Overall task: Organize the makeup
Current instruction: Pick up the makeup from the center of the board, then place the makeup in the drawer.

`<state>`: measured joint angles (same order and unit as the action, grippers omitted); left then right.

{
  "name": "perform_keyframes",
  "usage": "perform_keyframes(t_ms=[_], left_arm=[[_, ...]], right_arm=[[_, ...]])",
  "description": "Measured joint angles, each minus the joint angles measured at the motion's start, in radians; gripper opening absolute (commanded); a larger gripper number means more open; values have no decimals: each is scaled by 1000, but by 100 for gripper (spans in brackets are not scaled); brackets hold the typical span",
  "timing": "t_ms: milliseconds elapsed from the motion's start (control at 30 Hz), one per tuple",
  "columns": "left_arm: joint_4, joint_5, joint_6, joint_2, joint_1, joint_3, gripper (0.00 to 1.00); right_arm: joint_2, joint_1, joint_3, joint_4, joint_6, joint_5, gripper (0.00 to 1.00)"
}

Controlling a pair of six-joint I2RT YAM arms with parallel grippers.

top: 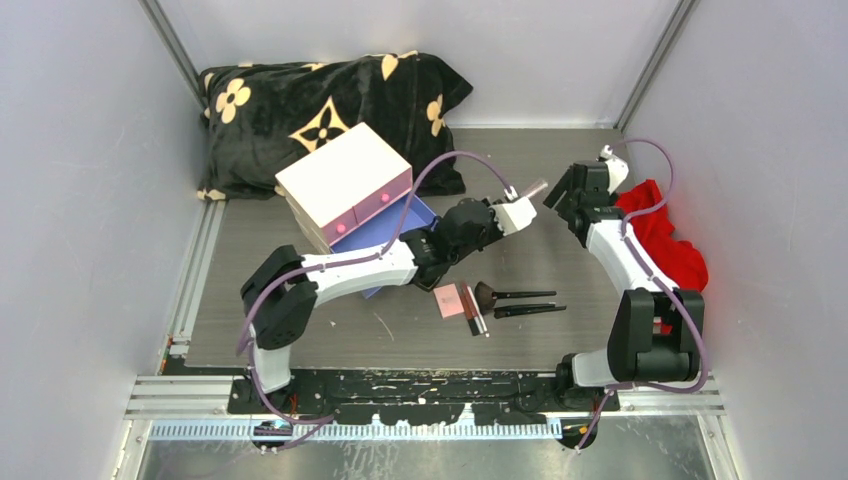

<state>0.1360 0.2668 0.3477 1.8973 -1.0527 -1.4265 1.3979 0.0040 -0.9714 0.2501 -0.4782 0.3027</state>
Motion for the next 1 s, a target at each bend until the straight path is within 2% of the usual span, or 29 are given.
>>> perform_keyframes(t_ms=[200,333,600,833,1000], left_arm=[[3,-12,6,-81,8,-43,0],[-11,-24,19,-109,10,-75,0],[-183,-36,59,-183,15,-126,0],[-305,-38,47,-370,54,-85,0],[-335,8,24,-502,78,-25,0]], right_arm=[[0,-80,50,-43,-50,-121,77],[0,-85,50,-64,-62,-179,77],[14,-84,60,-97,-79,-269,75],[55,-84,97,-132,-92,-348,73],[56,-84,125,-139,-97,-378,73]])
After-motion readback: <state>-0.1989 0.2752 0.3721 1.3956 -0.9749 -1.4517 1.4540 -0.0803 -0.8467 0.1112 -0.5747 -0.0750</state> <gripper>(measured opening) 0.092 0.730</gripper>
